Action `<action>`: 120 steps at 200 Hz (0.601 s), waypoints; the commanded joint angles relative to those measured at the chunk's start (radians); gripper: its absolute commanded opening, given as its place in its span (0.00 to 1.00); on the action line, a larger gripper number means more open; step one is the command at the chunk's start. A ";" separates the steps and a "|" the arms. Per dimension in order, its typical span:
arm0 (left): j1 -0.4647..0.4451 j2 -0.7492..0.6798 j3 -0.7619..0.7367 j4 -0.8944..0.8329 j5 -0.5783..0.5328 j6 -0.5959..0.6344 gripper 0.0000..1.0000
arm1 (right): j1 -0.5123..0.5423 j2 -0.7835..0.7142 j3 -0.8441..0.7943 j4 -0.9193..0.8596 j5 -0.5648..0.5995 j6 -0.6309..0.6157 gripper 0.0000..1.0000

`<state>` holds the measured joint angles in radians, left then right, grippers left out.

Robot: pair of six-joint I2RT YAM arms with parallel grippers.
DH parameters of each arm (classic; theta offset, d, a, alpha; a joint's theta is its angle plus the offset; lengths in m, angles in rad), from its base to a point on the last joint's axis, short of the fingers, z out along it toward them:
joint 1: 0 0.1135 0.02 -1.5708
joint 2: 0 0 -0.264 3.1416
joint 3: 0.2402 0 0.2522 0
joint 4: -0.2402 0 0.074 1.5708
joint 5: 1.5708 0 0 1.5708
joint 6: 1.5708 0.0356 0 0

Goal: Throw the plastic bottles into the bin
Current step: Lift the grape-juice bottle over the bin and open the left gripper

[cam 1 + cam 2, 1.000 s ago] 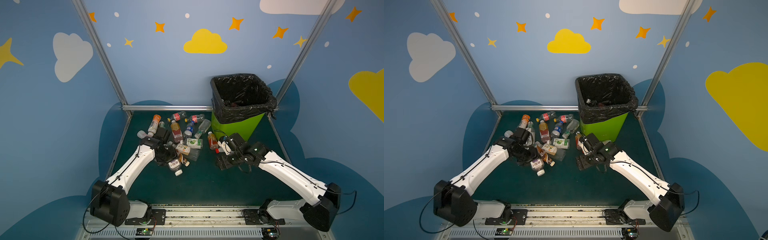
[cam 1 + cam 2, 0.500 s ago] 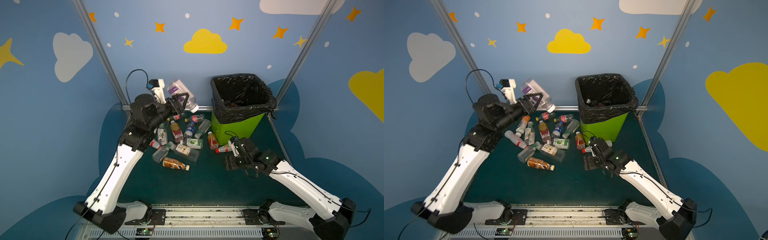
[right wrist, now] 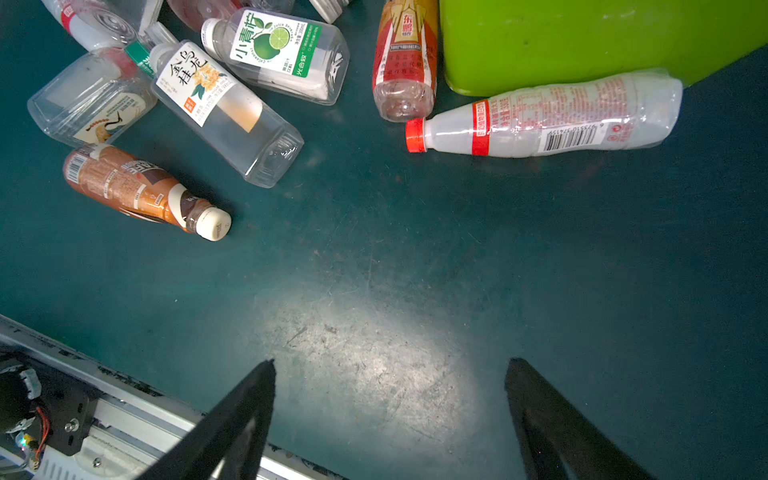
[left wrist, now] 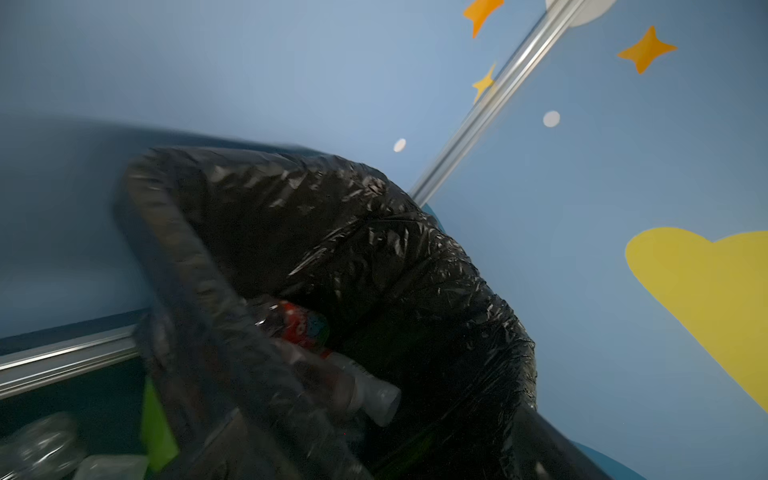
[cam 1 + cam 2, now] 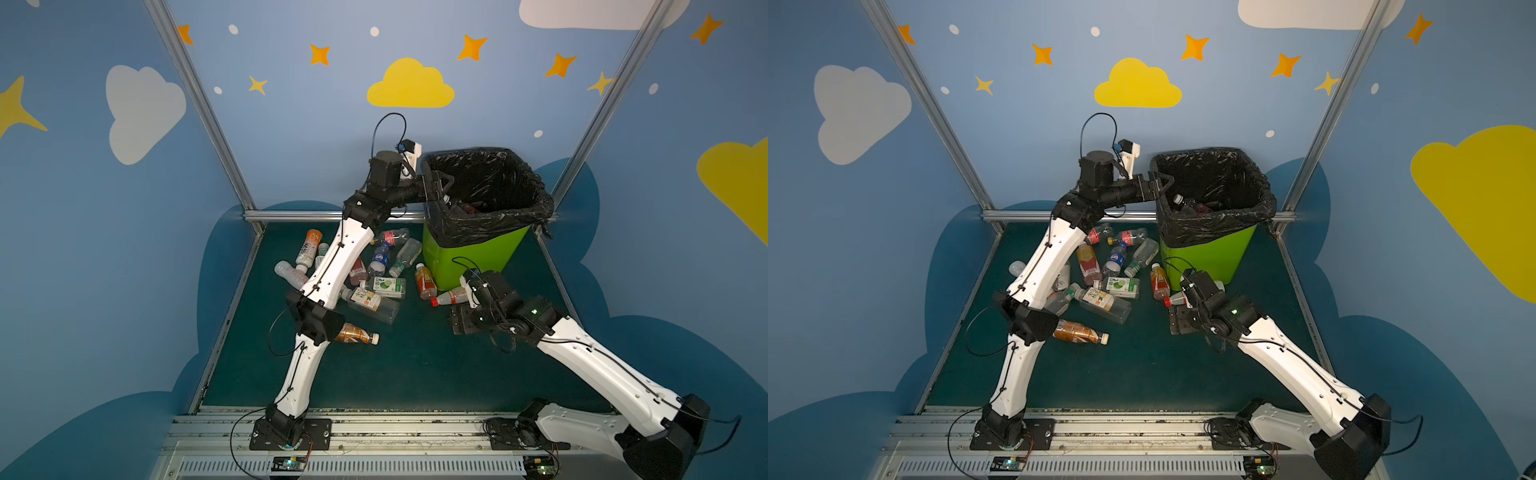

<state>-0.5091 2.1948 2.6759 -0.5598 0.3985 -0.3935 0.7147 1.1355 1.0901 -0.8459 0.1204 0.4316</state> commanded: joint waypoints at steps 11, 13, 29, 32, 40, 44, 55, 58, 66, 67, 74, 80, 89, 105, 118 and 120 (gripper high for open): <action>-0.013 -0.379 -0.210 0.018 -0.100 0.144 1.00 | -0.012 -0.024 0.009 0.002 0.014 0.039 0.87; -0.012 -0.396 -0.221 0.021 -0.109 0.148 1.00 | -0.014 -0.022 0.009 0.003 0.014 0.043 0.87; -0.007 -0.521 -0.388 0.012 -0.178 0.175 1.00 | -0.034 -0.006 0.003 -0.014 0.040 0.111 0.87; -0.004 -0.541 -0.415 0.003 -0.207 0.178 1.00 | -0.038 0.000 0.002 -0.019 0.047 0.130 0.87; 0.008 -0.590 -0.483 -0.028 -0.248 0.180 1.00 | -0.049 0.009 -0.001 -0.036 0.069 0.188 0.87; 0.018 -0.613 -0.516 -0.045 -0.261 0.178 1.00 | -0.054 0.014 -0.005 -0.041 0.080 0.221 0.87; 0.050 -0.676 -0.619 -0.077 -0.275 0.154 1.00 | -0.063 0.018 -0.030 -0.024 0.092 0.299 0.88; 0.063 -0.696 -0.650 -0.080 -0.271 0.144 1.00 | -0.065 0.018 -0.040 -0.012 0.089 0.314 0.88; 0.092 -0.745 -0.748 -0.077 -0.260 0.115 1.00 | -0.069 0.015 -0.068 0.030 0.080 0.354 0.88; 0.095 -0.751 -0.760 -0.076 -0.259 0.112 1.00 | -0.070 0.014 -0.072 0.038 0.079 0.359 0.88; 0.121 -0.793 -0.847 -0.069 -0.244 0.085 1.00 | -0.077 0.013 -0.097 0.081 0.071 0.385 0.88; 0.144 -0.824 -0.921 -0.060 -0.222 0.061 1.00 | -0.088 0.015 -0.113 0.113 0.065 0.410 0.88; 0.172 -0.868 -1.027 -0.055 -0.195 0.030 1.00 | -0.112 0.023 -0.131 0.157 0.050 0.444 0.88; 0.198 -0.935 -1.199 -0.055 -0.194 0.009 1.00 | -0.165 0.048 -0.160 0.224 0.027 0.490 0.88; 0.205 -0.975 -1.315 -0.063 -0.159 0.000 1.00 | -0.204 0.069 -0.183 0.287 0.010 0.510 0.88; 0.206 -0.981 -1.330 -0.064 -0.158 -0.001 1.00 | -0.211 0.073 -0.185 0.297 0.006 0.512 0.88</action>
<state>-0.3187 1.2720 1.5051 -0.5610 0.1974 -0.3466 0.5632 1.1767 0.9356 -0.6998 0.1535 0.8368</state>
